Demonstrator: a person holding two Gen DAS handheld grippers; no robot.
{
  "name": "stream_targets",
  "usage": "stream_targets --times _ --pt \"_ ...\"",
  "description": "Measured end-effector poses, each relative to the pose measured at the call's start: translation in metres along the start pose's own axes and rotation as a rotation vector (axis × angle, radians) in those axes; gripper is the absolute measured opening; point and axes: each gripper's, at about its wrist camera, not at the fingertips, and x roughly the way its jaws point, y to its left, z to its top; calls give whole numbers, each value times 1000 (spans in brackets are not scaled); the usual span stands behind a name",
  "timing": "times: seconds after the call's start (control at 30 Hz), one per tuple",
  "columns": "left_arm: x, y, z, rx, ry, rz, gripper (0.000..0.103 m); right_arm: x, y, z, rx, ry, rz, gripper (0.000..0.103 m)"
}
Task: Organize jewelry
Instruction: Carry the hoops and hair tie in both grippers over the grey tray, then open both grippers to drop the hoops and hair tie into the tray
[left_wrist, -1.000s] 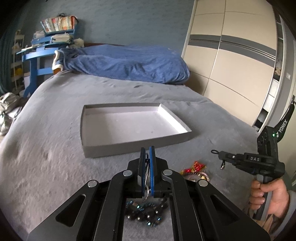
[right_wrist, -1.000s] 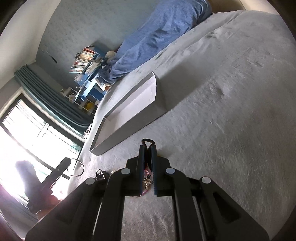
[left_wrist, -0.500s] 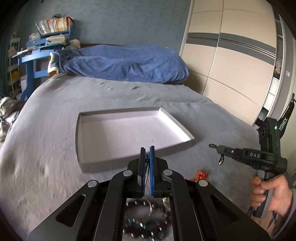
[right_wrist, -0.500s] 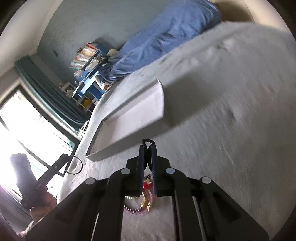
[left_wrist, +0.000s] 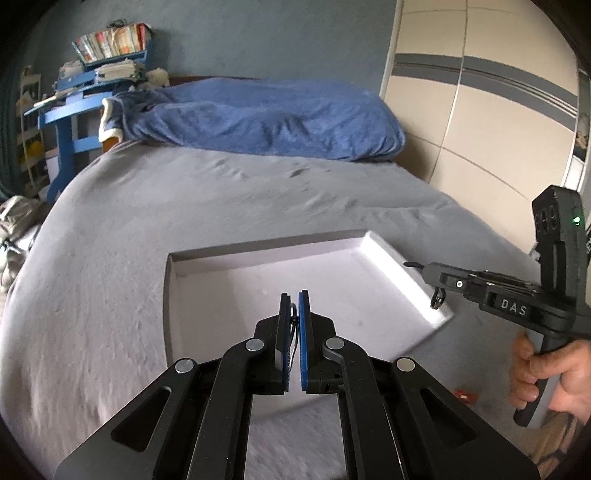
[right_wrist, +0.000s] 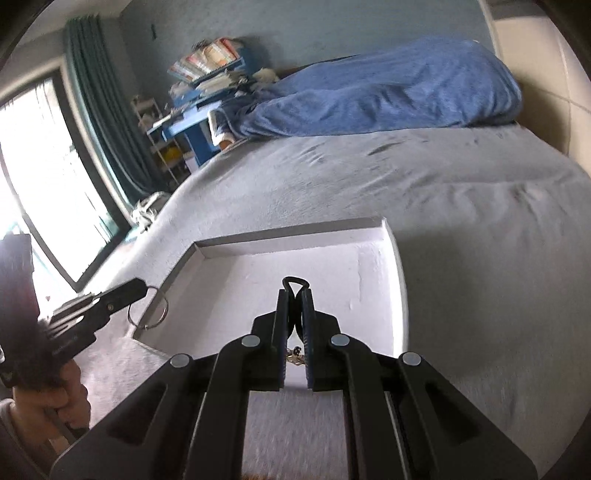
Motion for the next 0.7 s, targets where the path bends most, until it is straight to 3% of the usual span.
stream_targets --times 0.2,0.37,0.43,0.53,0.6,0.7 --pt "33 10 -5 -16 66 5 5 40 -6 -2 -34 76 -40 7" --pt "45 2 -10 -2 95 1 6 49 -6 -6 -56 93 -70 9" --pt "46 -1 -11 2 95 7 26 48 -4 -7 -62 90 -71 14" --pt "40 -1 -12 -6 74 9 49 44 -6 -7 -48 77 -56 29" --pt "35 0 -11 -19 54 19 63 39 -4 -5 -50 62 -53 33" --pt "26 3 -9 -51 23 21 75 33 -4 -5 -43 43 -48 43"
